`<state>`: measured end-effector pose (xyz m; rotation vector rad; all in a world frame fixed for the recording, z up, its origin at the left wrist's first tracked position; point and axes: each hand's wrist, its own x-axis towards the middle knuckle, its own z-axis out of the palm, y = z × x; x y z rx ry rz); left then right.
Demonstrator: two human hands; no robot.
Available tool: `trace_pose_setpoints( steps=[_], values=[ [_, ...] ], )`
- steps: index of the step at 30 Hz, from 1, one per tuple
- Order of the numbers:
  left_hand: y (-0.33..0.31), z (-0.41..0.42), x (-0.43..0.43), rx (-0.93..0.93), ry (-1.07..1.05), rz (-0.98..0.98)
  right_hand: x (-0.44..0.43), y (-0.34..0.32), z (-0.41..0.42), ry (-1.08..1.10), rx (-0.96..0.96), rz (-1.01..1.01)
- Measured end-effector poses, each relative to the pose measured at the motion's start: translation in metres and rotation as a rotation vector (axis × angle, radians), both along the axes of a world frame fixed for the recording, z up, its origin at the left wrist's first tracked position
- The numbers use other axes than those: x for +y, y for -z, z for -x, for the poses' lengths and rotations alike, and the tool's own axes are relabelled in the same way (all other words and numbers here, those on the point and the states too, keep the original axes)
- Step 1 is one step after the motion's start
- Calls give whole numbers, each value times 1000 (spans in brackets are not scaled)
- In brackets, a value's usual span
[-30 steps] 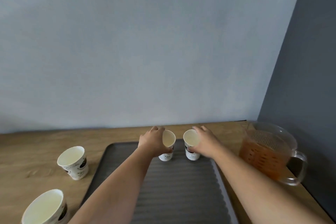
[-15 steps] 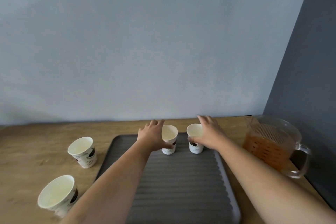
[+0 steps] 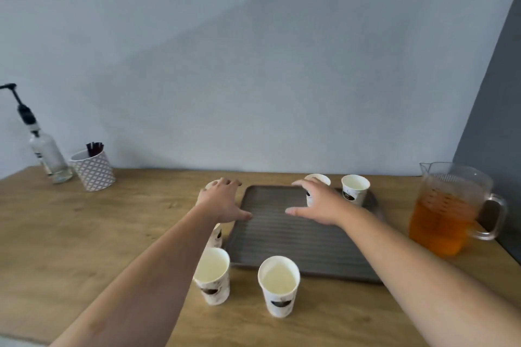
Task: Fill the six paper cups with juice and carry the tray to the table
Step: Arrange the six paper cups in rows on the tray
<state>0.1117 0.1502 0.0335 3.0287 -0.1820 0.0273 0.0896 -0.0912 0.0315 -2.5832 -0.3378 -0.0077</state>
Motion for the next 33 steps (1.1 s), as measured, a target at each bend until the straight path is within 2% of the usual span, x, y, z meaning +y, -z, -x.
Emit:
trace_pose_setpoints(
  steps=[5,10,13,18,26,33],
  values=[
    [18,39,44,49,-34,68,40,13,37,-107,149,40],
    [34,71,58,163,66,179,57,28,57,-165,287,199],
    [45,83,62,228,101,153,62,36,67,-159,320,269],
    [62,85,63,248,124,174,65,46,73,-138,283,347],
    [47,75,56,190,156,231,57,31,56,-112,244,273],
    [28,41,29,109,158,309,37,1,5,-52,132,177]
  ],
)
